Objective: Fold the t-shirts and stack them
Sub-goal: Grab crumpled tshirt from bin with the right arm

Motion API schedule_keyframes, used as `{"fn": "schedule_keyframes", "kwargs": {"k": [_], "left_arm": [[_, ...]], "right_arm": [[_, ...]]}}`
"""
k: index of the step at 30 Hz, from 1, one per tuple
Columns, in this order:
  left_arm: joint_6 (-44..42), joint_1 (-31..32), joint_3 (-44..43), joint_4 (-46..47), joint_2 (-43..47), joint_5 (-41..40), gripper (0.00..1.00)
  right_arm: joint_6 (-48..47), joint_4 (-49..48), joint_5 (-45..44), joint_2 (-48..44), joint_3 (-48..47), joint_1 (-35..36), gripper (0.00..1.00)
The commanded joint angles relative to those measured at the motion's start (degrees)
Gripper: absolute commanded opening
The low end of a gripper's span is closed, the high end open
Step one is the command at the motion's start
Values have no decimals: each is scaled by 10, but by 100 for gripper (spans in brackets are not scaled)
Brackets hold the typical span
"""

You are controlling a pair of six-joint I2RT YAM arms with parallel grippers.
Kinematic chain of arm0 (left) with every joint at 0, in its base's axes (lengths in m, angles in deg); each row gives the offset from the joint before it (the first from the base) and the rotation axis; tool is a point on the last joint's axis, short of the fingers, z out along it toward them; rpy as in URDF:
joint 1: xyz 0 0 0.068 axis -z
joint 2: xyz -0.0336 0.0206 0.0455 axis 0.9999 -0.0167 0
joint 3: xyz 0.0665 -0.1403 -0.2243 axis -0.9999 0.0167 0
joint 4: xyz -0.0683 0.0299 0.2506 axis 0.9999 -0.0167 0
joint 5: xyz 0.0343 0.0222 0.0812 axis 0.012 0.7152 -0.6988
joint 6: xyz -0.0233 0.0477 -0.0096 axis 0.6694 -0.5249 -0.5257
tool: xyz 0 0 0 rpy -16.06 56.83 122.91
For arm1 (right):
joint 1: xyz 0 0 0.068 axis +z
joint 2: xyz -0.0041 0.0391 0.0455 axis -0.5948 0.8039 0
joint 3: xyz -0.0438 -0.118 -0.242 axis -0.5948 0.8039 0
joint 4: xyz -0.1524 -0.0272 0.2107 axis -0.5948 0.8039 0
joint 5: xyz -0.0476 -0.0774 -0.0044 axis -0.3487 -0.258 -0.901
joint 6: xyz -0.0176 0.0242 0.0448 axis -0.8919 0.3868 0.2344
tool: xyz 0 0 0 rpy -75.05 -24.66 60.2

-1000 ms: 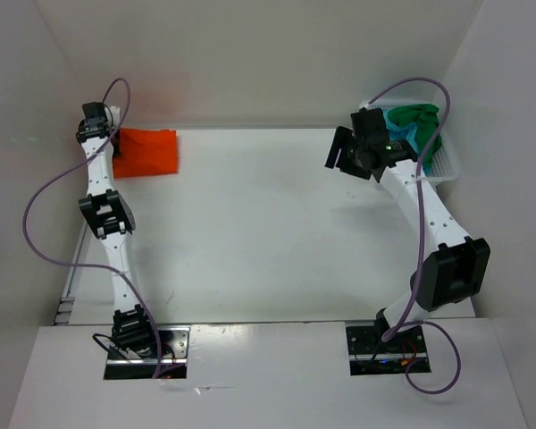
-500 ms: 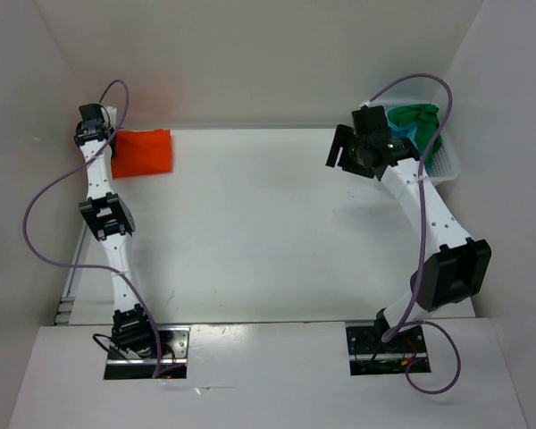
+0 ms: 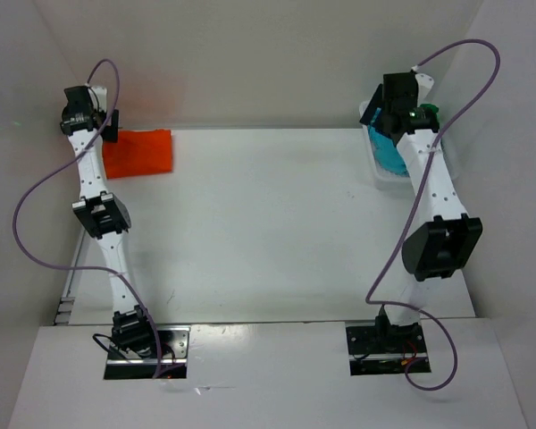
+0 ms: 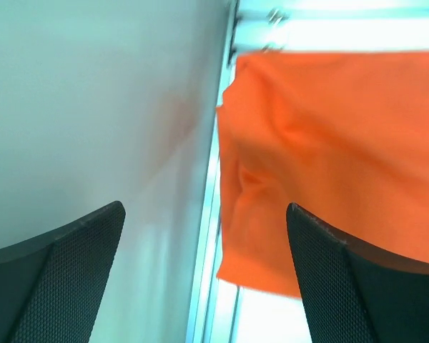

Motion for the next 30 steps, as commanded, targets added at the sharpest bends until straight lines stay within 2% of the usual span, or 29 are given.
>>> {"fn": "schedule_keyframes", "kwargs": {"k": [1,5,9,13,18,22,30], "left_arm": [[-7,17,-23,-39,84,74,100],[-12,48,-23,-125,58,93,100],[14,48,-23,-151,8,122,100],[14,53,-23,-122,-16,106,100],[14,53,-23,-103,-65,111,100],[8,53,-23,-81,-99,92,100],[-22,24,-23,-36,-133,30,100]], "right_arm": [[12,-25,-46,70,-54,-43,100],[17,-39,-79,126,-85,-62,100],[17,-46,-95,173,-124,-99,100],[17,-46,-95,222,-170,-130,100],[10,-14,-102,309,-272,-149,100],[10,-14,-110,329,-299,-162,100],[4,-14,-87,341,-292,-185,100]]}}
